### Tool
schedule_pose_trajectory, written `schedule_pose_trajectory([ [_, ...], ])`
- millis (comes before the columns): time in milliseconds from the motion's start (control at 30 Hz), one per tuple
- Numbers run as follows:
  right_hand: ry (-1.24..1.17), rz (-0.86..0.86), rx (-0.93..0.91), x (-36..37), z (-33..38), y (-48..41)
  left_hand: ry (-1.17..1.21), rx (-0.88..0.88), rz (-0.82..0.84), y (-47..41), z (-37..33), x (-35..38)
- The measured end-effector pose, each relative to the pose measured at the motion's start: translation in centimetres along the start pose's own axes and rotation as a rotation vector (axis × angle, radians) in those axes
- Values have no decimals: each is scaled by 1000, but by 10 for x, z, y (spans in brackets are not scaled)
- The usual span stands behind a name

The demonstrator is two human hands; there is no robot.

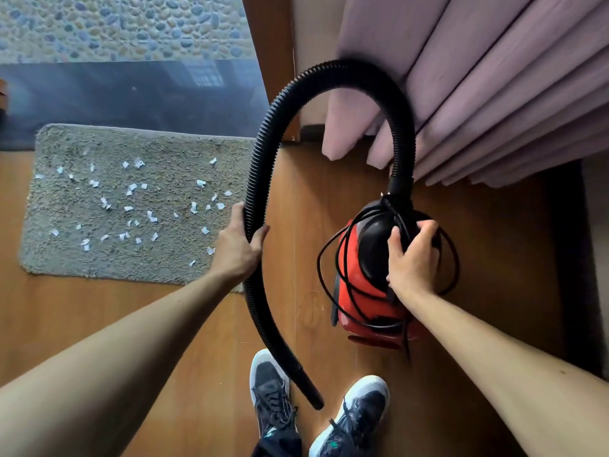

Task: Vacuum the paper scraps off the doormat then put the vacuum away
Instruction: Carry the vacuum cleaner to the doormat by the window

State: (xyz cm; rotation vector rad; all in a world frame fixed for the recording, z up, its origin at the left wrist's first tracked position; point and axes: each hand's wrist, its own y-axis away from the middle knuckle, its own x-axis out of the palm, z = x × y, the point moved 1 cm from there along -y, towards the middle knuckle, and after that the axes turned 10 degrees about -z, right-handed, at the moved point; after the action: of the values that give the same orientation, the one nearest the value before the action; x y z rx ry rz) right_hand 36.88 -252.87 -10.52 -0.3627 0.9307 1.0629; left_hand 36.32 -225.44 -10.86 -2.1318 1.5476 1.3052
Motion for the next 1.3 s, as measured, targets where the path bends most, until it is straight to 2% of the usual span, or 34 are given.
schedule_pose_trajectory([
  [467,36,40,-11,36,-49,-1,49,-116,73,-8,44,64],
  [633,-21,19,-51,39,-58,-2,91,-186,29,-13,51,84],
  [1000,-30,-4,-42,39,-54,0,-15,-336,-24,-18,50,88],
  [1133,6,60,4,33,-50,2,-49,-350,-20,-17,42,76],
  [1300,144,194,97,22,-35,0,-107,-274,-15,-15,21,51],
])
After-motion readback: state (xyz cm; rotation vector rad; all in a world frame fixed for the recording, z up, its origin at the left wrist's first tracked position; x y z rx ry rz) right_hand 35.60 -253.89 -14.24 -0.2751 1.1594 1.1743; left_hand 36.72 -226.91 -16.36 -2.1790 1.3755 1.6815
